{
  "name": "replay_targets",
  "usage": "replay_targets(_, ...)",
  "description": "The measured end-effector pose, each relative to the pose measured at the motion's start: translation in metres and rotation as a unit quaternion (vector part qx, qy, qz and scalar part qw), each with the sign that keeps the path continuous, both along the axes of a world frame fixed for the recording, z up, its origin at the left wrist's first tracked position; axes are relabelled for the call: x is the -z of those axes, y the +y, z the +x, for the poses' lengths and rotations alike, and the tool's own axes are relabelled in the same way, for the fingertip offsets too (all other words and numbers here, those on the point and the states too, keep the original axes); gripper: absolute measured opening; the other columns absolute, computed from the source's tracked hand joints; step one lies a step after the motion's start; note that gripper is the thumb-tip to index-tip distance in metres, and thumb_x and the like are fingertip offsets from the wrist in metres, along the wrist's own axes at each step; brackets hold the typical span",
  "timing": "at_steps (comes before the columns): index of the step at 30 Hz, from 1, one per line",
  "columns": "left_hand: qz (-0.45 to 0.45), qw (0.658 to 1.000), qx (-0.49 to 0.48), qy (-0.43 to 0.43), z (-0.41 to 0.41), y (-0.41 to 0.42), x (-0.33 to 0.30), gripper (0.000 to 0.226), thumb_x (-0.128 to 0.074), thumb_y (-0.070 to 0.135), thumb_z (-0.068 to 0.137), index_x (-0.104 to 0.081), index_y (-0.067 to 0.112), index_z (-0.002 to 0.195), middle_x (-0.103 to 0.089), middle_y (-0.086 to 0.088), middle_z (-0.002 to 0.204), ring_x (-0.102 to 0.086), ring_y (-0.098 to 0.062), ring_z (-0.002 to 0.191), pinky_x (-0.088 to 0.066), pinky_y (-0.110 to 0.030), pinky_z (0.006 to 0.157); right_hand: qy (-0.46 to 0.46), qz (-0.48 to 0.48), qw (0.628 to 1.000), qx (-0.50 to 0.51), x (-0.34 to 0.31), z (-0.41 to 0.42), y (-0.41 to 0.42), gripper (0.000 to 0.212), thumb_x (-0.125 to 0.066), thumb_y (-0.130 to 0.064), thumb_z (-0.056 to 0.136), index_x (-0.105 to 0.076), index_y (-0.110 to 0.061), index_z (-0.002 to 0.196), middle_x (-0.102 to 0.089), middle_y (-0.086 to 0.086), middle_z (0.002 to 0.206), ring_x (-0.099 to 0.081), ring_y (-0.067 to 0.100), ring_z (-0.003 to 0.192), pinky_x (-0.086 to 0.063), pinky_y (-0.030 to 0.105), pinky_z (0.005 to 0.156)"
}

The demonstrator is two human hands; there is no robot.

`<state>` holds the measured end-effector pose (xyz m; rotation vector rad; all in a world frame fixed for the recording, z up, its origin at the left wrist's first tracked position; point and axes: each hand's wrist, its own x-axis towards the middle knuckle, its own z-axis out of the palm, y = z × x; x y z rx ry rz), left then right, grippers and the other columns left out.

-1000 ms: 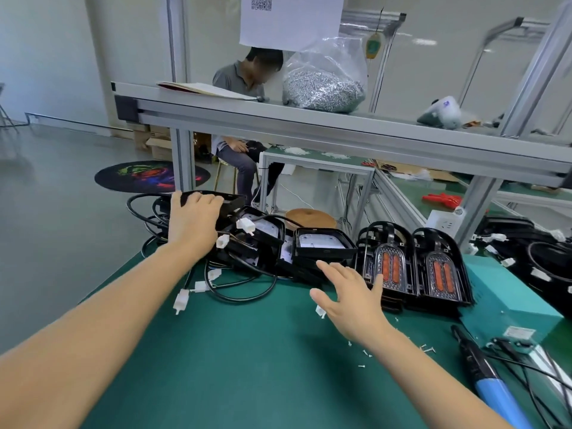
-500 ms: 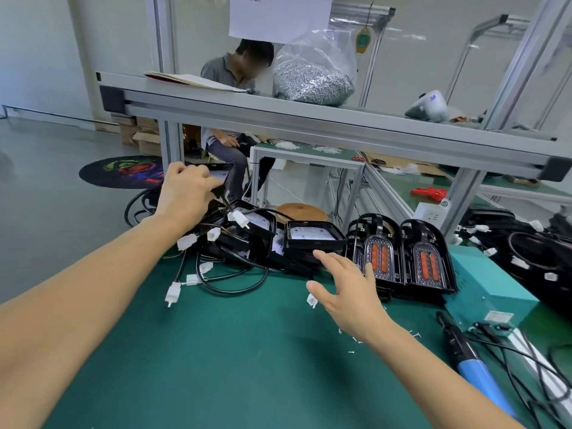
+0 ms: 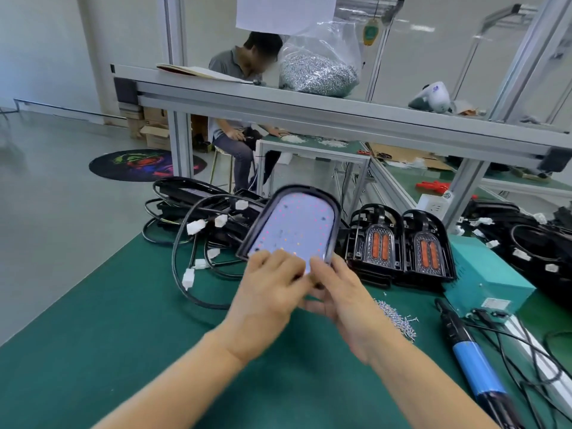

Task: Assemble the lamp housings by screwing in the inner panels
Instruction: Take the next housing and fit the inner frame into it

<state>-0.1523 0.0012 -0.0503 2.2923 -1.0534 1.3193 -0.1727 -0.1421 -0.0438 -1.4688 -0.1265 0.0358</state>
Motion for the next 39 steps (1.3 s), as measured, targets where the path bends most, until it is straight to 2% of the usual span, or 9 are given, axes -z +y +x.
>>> replay_targets(4,0.004,0.998,0.029,0.058,-0.014,-0.014,0.036,0.032,-0.044,0.000,0.076,-0.072,0.014,0.081,-0.059,0.004,0.074,-0.048,-0.016,0.072,-0.029,-0.027,0.070,0.044,0.006,0.998,0.044,0.022,-0.013,-0.009,0.024,-0.049,-0.011,0.099,-0.057,-0.021,0.120,-0.073,0.000,0.106,-0.070,0.014,0.089,-0.056,0.030,0.072)
replay_targets(8,0.020,0.987,0.084,0.136,-0.020,-0.012,0.063,0.019,-0.069,0.019,0.077,-0.073,0.017,0.095,-0.064,0.003,0.094,-0.053,-0.016,0.090,-0.035,-0.031,0.083,0.098,-0.014,0.993,0.071,0.044,-0.021,-0.014,0.023,-0.045,-0.007,0.099,-0.060,-0.017,0.114,-0.074,0.001,0.099,-0.070,0.012,0.079,-0.055,0.025,0.062)
replay_targets(12,-0.201,0.927,0.100,0.301,-0.022,0.000,0.071,0.026,-0.063,0.033,0.086,-0.064,0.029,0.111,-0.053,0.007,0.123,-0.043,-0.006,0.118,-0.029,-0.022,0.101,0.132,-0.028,0.988,0.077,0.058,-0.020,-0.021,0.025,-0.039,-0.008,0.100,-0.057,-0.014,0.116,-0.075,0.007,0.095,-0.070,0.022,0.073,-0.060,0.031,0.065)
replay_targets(15,-0.358,0.827,0.071,0.428,-0.010,0.005,0.069,0.031,-0.062,0.024,0.092,-0.052,0.040,0.117,-0.051,0.013,0.123,-0.045,0.002,0.117,-0.032,-0.009,0.096,0.149,-0.058,0.985,0.072,0.061,-0.021,-0.027,0.021,-0.039,-0.009,0.101,-0.059,-0.014,0.105,-0.073,0.003,0.078,-0.070,0.018,0.062,-0.057,0.026,0.054)
replay_targets(20,-0.510,0.551,0.087,0.655,0.024,-0.005,0.067,0.035,-0.053,0.025,0.097,-0.050,0.008,0.127,-0.059,-0.009,0.128,-0.057,-0.022,0.111,-0.044,-0.040,0.098,0.140,-0.118,0.982,0.053,0.061,-0.022,-0.030,0.018,-0.041,-0.009,0.099,-0.059,-0.011,0.100,-0.063,0.004,0.073,-0.061,0.012,0.053,-0.051,0.022,0.046)
replay_targets(22,-0.548,0.445,0.095,0.702,0.032,-0.005,0.063,0.031,-0.052,0.027,0.097,-0.056,0.005,0.118,-0.064,-0.016,0.116,-0.063,-0.029,0.096,-0.050,-0.045,0.081,0.138,-0.143,0.979,0.040,0.060,-0.022,-0.032,0.018,-0.040,-0.009,0.099,-0.057,-0.010,0.102,-0.061,0.004,0.072,-0.059,0.011,0.053,-0.050,0.021,0.046)
replay_targets(24,-0.565,0.383,0.081,0.727,0.038,-0.004,0.063,0.030,-0.054,0.030,0.096,-0.060,0.006,0.113,-0.066,-0.016,0.108,-0.063,-0.030,0.088,-0.047,-0.045,0.073,0.136,-0.164,0.977,0.024,0.060,-0.023,-0.035,0.017,-0.039,-0.010,0.099,-0.057,-0.011,0.099,-0.059,0.005,0.073,-0.057,0.011,0.052,-0.050,0.020,0.046)
replay_targets(33,-0.561,0.399,0.023,0.725,0.049,-0.012,0.069,0.038,-0.047,0.000,0.094,-0.044,-0.007,0.131,-0.057,-0.025,0.125,-0.060,-0.036,0.094,-0.044,-0.048,0.081,0.149,-0.204,0.967,0.042,0.065,-0.013,-0.046,0.017,-0.045,-0.022,0.097,-0.058,-0.012,0.095,-0.055,0.006,0.080,-0.055,0.010,0.054,-0.051,0.023,0.050)
replay_targets(39,-0.598,0.388,0.036,0.700,0.048,-0.012,0.075,0.038,-0.049,0.001,0.094,-0.044,-0.005,0.132,-0.056,-0.026,0.127,-0.060,-0.035,0.089,-0.044,-0.048,0.078,0.054,-0.386,0.892,0.229,0.044,0.016,-0.081,0.045,-0.052,-0.043,0.096,-0.057,-0.012,0.128,-0.059,0.006,0.124,-0.054,0.019,0.113,-0.040,0.032,0.095)
